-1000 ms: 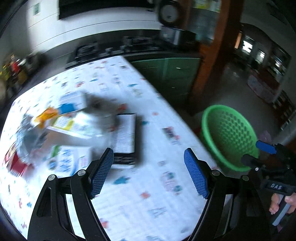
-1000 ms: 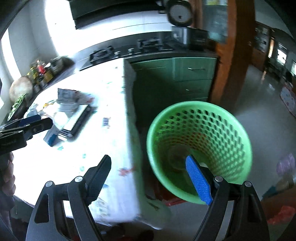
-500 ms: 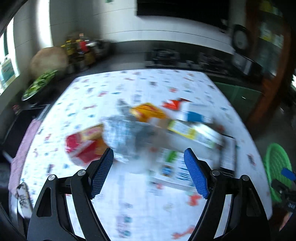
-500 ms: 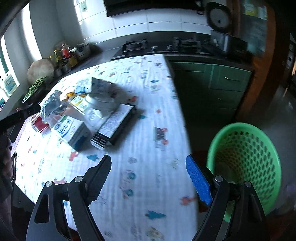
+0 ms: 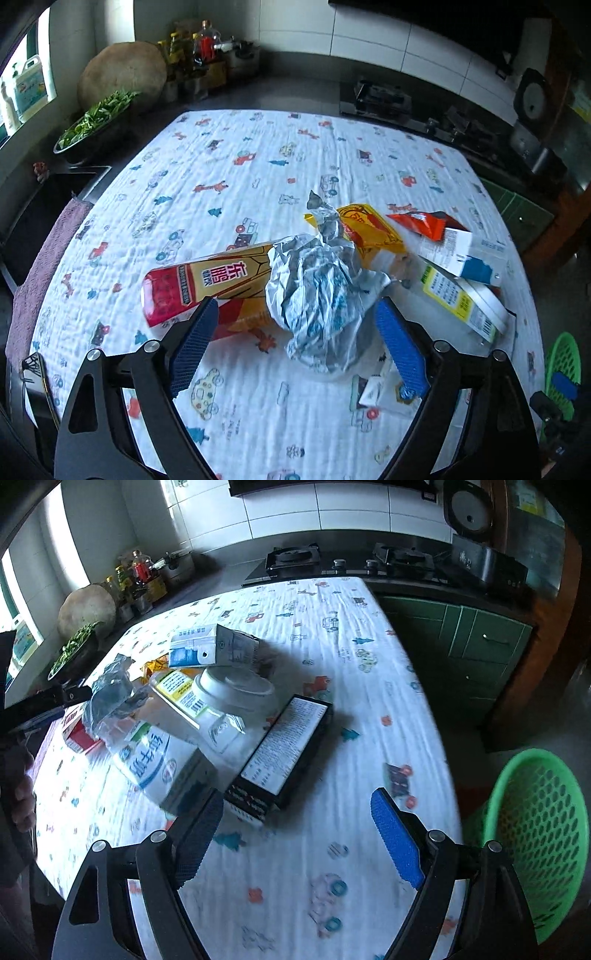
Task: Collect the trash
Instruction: 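Move both tools back to the table toward the foil and black box, then grasp the crumpled foil with the left tool while the right tool grasps the black box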
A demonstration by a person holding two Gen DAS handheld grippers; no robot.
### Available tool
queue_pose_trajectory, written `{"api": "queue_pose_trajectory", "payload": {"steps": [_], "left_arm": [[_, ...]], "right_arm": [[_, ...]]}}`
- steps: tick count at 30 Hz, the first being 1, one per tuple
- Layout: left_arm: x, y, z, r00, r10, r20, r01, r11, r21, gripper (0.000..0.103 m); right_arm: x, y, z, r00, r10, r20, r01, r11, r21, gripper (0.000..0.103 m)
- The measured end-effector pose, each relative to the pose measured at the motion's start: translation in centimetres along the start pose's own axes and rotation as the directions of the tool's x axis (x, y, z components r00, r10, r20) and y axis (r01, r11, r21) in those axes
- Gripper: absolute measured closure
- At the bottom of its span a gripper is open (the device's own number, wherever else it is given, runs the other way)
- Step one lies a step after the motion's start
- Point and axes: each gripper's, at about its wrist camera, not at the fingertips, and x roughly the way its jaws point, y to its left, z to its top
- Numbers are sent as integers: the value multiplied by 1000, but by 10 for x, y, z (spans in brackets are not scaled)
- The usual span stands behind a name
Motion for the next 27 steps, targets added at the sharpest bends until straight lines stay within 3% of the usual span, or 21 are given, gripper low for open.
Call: {"api": "queue_pose_trajectory", "payload": {"steps": [6, 9, 19, 27], "left_arm": [[20, -3, 6, 998, -34, -46, 33, 999, -20, 17], [25, -5, 5, 997, -48, -54, 47, 999, -10, 23], [30, -10, 3, 991, -109, -73, 110, 994, 9, 63], [17, -9, 0, 989, -137, -49, 139, 990, 26, 80]], "right_arm": [[24, 6, 16, 999, -10, -35, 12, 999, 40, 27], [37, 8, 22, 999, -13, -53, 16, 998, 54, 29], [80, 1, 34, 991, -34, -126, 53, 988, 147, 35], [89, 5, 38, 988, -76, -131, 92, 988, 127, 50]]}}
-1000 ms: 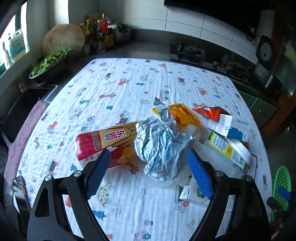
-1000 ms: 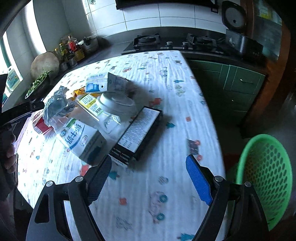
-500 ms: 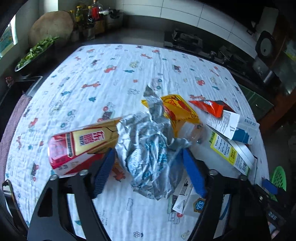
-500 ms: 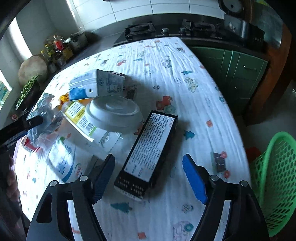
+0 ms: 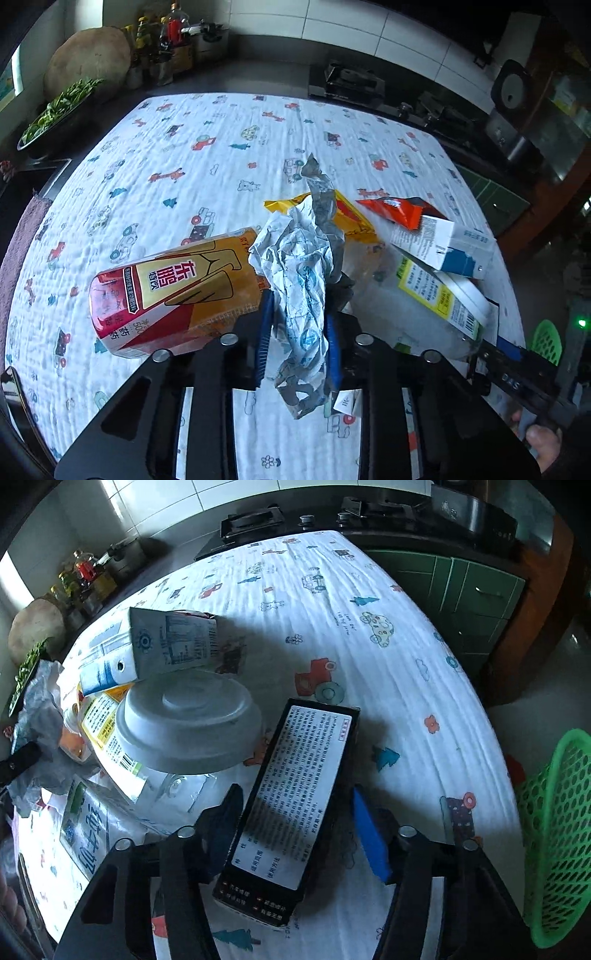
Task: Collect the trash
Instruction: 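Grasp the crumpled foil with the left tool while the right tool grasps the black box, then carry the foil and black box to the basket and release both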
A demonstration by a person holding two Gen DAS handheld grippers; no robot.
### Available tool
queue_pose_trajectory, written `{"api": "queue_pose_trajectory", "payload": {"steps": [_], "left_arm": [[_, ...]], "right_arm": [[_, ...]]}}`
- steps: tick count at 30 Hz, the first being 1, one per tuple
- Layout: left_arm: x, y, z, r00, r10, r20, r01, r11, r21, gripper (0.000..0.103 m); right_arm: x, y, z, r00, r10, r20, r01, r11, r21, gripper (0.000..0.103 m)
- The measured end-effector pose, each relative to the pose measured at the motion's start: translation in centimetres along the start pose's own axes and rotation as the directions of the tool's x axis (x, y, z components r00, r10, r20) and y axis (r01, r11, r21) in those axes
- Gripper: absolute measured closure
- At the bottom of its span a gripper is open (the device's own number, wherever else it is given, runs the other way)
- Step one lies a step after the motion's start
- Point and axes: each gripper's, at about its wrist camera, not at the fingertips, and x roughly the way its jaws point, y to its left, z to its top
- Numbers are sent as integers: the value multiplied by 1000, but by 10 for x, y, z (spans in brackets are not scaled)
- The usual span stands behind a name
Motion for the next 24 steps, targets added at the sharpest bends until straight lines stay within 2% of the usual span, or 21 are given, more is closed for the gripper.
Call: {"api": "queue_pose_trajectory", "payload": {"steps": [8, 15, 24], "left_arm": [[-14, 2, -7, 999, -33, 16, 33, 999, -6, 85], [-44, -3, -13, 996, -66, 58, 66, 998, 11, 86], [-83, -23, -27, 984, -146, 98, 142, 989, 51, 87]], "right_arm": [[-15, 1, -11, 1000, -10, 29, 11, 999, -40, 56], [-46, -6, -24, 996, 37, 83, -32, 998, -57, 56], [-90, -38, -42, 988, 44, 151, -40, 999, -28, 56]]}}
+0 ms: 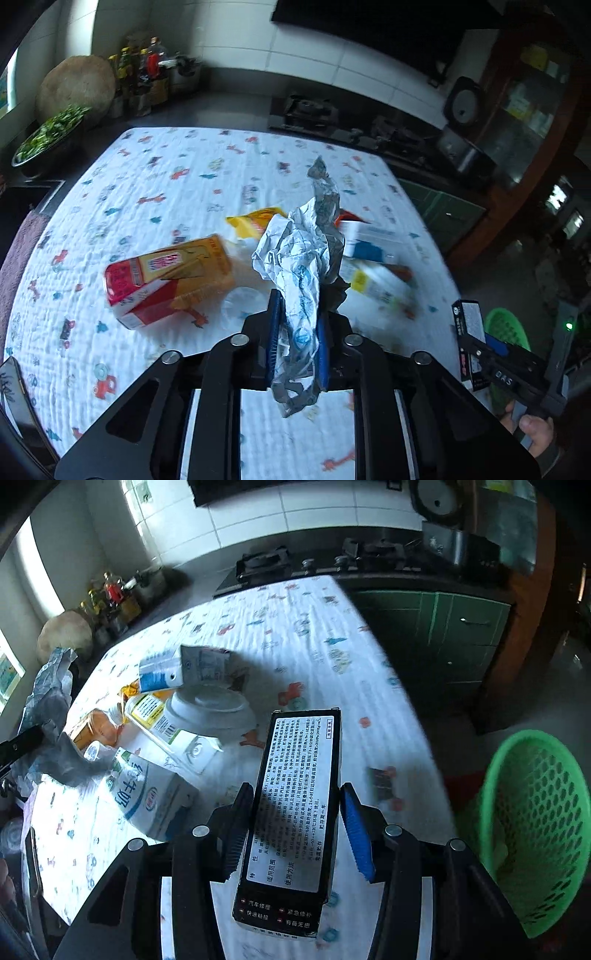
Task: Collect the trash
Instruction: 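Carry the foil and black box to the basket and release both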
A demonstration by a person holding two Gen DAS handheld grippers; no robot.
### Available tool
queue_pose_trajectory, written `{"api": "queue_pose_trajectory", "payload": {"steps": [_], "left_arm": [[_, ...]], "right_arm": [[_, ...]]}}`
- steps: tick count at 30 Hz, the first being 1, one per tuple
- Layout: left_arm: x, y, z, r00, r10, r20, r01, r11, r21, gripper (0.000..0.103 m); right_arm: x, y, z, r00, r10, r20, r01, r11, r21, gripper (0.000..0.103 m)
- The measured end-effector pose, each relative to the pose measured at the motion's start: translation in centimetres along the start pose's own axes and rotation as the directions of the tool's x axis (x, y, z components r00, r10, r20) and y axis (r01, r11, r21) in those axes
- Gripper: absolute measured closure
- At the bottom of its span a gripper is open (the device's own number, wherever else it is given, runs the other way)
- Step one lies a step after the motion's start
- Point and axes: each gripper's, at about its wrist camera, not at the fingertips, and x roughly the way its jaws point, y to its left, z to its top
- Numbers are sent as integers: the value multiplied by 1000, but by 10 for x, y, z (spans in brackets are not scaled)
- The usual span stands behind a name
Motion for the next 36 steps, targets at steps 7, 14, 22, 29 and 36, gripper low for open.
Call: {"api": "queue_pose_trajectory", "payload": {"steps": [7, 14, 22, 29, 36], "left_arm": [[-10, -38, -10, 996, -92, -7, 93, 994, 53, 87], [-7, -95, -22, 982, -182, -51, 188, 971, 145, 87], [-5, -165, -34, 963, -256, -88, 270, 931, 247, 87], [6, -218, -41, 947, -295, -128, 320, 899, 299, 87], [23, -268, -50, 929, -327, -171, 367, 869, 333, 87]], "right_arm": [[-28, -46, -11, 998, -61, 32, 59, 997, 53, 56], [-50, -113, -29, 986, -165, 29, 159, 976, 145, 55], [-66, -189, -52, 962, -275, -5, 269, 937, 223, 54], [-70, -227, -63, 950, -312, -16, 305, 915, 262, 53], [-83, -242, -71, 945, -327, 6, 313, 910, 272, 45]]}}
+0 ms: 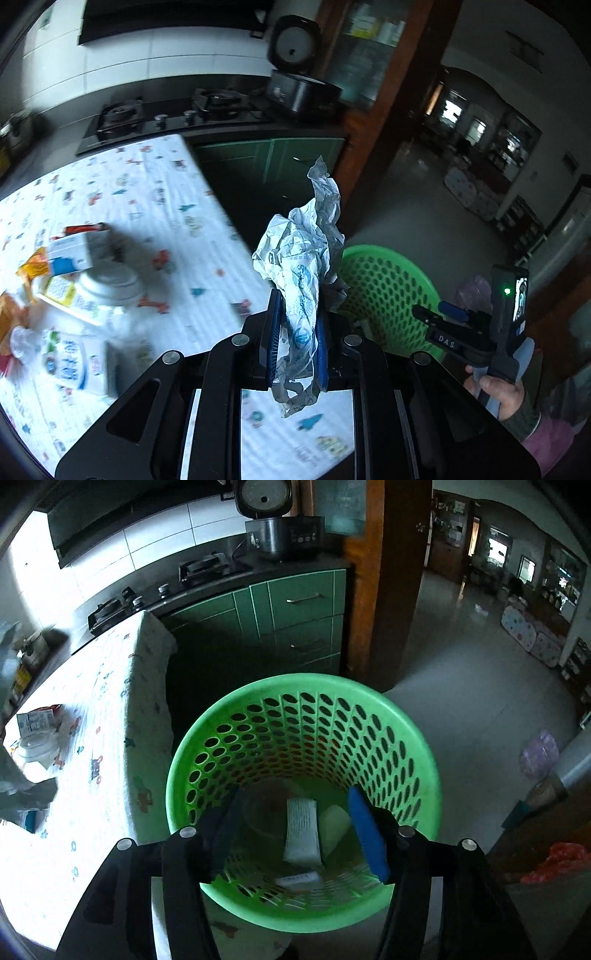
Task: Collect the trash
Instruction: 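Carry the foil and black box to the basket and release both, then return both tools to the table toward the milk carton and plastic cup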
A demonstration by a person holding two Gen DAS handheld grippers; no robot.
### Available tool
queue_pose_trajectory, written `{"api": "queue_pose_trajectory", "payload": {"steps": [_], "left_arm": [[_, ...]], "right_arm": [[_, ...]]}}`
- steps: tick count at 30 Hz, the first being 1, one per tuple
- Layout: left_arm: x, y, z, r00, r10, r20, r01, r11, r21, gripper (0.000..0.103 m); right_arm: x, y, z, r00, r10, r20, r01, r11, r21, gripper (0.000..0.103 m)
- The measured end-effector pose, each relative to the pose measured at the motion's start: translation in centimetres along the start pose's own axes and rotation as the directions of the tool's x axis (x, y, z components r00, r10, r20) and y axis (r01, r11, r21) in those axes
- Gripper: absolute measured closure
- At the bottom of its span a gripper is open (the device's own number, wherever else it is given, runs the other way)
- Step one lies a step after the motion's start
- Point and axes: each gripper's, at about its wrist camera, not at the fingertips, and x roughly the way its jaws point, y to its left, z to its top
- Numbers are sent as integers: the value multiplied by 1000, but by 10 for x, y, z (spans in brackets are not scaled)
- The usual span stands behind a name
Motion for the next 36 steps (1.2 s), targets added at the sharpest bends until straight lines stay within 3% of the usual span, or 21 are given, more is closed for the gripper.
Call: {"api": "queue_pose_trajectory", "payload": {"steps": [6, 13, 24, 27, 29, 33, 36], "left_arm": [[32, -33, 2, 998, -50, -44, 51, 998, 35, 87], [73, -69, 1, 989, -92, -120, 100, 993, 66, 85], [114, -103, -8, 976, -98, -192, 120, 987, 106, 80], [120, -105, -9, 976, -88, -200, 113, 987, 116, 74], [124, -107, -8, 976, -80, -201, 105, 988, 116, 58], [125, -108, -12, 975, -92, -200, 116, 987, 110, 47], [120, -107, -14, 978, -93, -187, 114, 987, 110, 45]], "right_arm": [[-14, -14, 0, 1000, 9, 29, -9, 1000, 10, 44], [-35, -29, -5, 998, -6, 65, 5, 1000, 20, 36], [-48, -55, -18, 997, -35, 66, 31, 998, 56, 35], [-49, -60, -20, 997, -38, 66, 33, 997, 63, 35], [-50, -60, -21, 997, -37, 68, 33, 997, 67, 34], [-54, -60, -22, 997, -37, 72, 32, 997, 65, 33], [-54, -59, -23, 997, -34, 73, 30, 998, 62, 33]]}}
